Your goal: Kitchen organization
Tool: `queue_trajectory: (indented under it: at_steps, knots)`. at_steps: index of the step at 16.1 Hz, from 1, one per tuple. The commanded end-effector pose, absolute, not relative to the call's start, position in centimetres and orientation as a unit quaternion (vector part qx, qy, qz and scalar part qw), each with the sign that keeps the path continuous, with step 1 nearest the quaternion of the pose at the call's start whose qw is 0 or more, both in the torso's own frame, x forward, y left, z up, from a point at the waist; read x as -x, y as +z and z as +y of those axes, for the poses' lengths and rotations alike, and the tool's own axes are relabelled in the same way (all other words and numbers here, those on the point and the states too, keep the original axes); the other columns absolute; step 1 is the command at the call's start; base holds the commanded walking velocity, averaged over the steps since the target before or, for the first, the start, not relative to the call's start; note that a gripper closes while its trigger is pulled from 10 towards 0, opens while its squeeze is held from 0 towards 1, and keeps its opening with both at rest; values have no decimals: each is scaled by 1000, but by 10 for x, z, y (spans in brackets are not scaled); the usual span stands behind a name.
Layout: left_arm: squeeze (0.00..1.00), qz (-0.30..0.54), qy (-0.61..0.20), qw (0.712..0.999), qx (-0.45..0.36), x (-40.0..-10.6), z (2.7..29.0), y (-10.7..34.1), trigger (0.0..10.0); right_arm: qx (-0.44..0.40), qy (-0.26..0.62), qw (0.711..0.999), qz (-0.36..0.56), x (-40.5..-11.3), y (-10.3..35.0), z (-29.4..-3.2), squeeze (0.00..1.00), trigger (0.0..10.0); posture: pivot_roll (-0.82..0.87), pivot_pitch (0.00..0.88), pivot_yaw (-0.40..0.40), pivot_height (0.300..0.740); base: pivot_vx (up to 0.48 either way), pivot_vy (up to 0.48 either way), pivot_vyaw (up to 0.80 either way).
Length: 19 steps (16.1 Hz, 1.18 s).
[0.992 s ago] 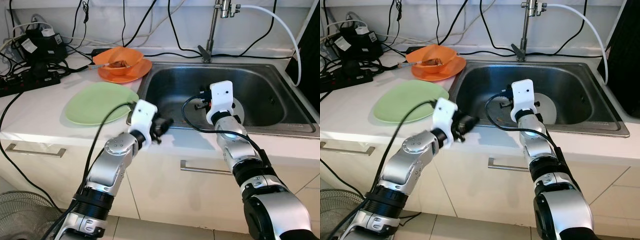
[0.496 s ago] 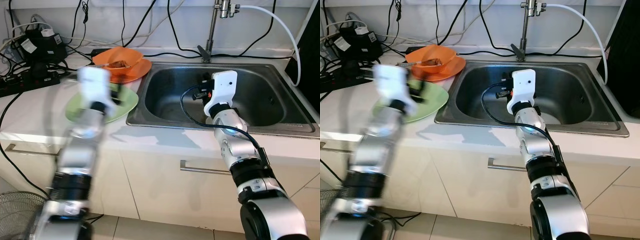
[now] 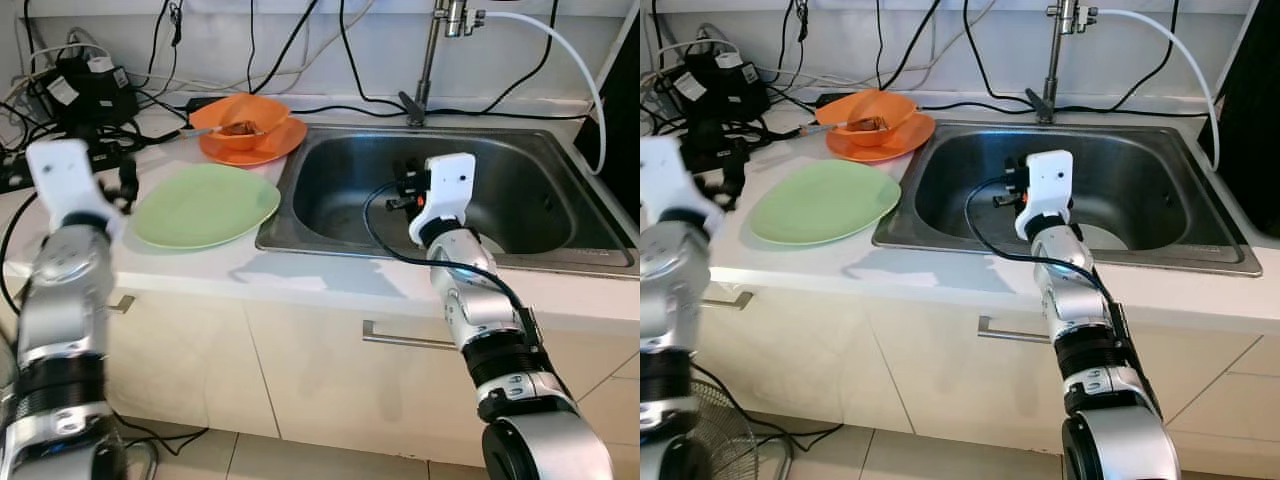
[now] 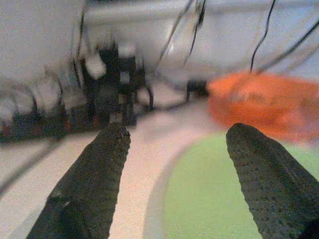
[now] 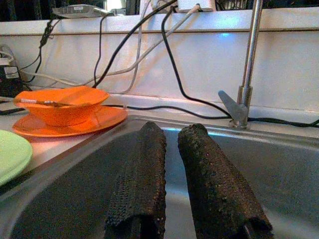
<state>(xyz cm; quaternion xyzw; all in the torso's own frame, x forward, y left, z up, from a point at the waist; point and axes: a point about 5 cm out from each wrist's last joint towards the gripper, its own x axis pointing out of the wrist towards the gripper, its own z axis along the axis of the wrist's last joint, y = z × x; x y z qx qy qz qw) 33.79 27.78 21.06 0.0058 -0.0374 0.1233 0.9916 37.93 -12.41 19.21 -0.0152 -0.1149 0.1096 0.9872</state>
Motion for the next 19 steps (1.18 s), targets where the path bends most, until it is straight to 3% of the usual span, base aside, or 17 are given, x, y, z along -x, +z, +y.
queue_trajectory:
  at_steps: [1,2,11,19]
  knots:
    - [306,-11,122,992,9,-336,283,202,10000,14,114,987,-111,-378,191,-123,0,10000,45,0,69,740,0,0,0]
    - [0,3,123,992,23,-334,286,198,10000,15,114,987,-109,-377,191,-124,0,10000,52,0,67,740,0,0,0]
    - [0,109,150,976,114,-325,285,166,10000,22,117,987,-106,-377,192,-124,0,10000,47,0,75,740,0,0,0]
    - [0,128,119,958,228,-333,266,160,10000,28,120,987,-108,-378,195,-123,0,10000,30,0,75,740,0,0,0]
